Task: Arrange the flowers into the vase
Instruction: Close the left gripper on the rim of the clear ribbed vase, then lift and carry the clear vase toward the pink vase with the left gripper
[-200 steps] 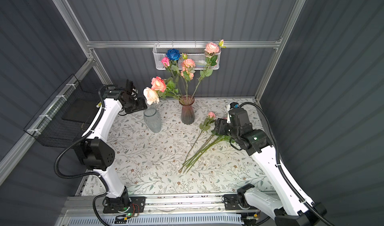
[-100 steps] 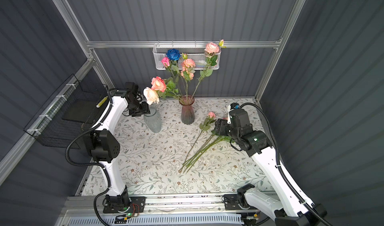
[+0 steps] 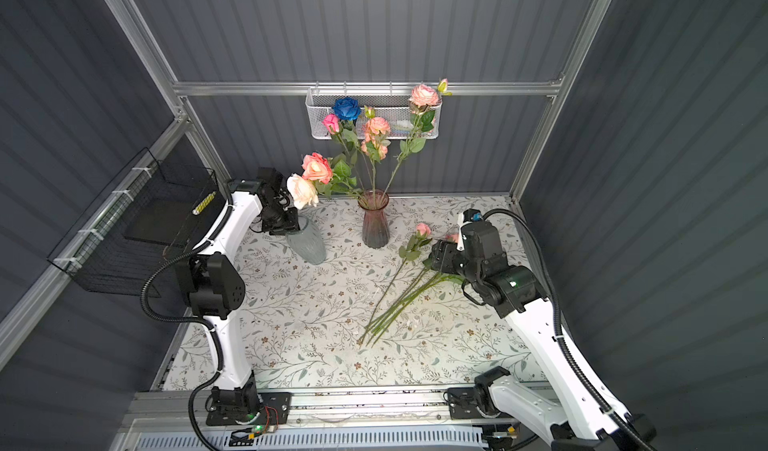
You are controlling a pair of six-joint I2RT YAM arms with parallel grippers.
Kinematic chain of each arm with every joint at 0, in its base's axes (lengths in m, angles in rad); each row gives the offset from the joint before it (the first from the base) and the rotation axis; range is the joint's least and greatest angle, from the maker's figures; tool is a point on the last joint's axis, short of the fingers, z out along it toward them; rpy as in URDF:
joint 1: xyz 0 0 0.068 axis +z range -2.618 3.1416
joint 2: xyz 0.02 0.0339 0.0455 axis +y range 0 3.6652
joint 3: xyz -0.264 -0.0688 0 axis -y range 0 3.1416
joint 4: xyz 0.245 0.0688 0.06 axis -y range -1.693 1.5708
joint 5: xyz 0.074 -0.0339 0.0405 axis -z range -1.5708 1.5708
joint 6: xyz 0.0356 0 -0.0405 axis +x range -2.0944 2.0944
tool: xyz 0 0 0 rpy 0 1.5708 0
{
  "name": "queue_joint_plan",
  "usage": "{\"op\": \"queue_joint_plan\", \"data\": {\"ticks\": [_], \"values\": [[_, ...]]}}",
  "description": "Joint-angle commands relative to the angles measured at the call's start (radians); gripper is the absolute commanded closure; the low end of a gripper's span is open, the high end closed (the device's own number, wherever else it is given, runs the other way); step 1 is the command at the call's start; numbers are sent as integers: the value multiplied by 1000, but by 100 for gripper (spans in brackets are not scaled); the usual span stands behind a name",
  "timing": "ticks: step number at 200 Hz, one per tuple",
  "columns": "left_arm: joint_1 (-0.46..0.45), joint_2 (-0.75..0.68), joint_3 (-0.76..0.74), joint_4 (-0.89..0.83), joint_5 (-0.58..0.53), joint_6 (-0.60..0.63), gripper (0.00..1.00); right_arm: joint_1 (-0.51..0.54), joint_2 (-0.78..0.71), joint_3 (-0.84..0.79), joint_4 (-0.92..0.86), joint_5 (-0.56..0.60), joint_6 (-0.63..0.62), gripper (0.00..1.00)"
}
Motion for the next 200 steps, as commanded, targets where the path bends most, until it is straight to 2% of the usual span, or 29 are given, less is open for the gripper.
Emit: {"op": "queue_joint_plan", "data": {"ticks": [1,85,151,200], "values": [[-10,-25,-18,-56,29,25,62,-5,-14,-15,23,-8,-15,28],[-25,-57,-25,-94,-26,44,80,-12,-29,-28,32,-21,-10,28],[-55,-63,-17,-117,-86,55,98,-14,-33,-35,42,-31,-9,28],[-101,-81,-11,-147,-167,56,100,-17,-35,-40,46,-34,-7,28]]}}
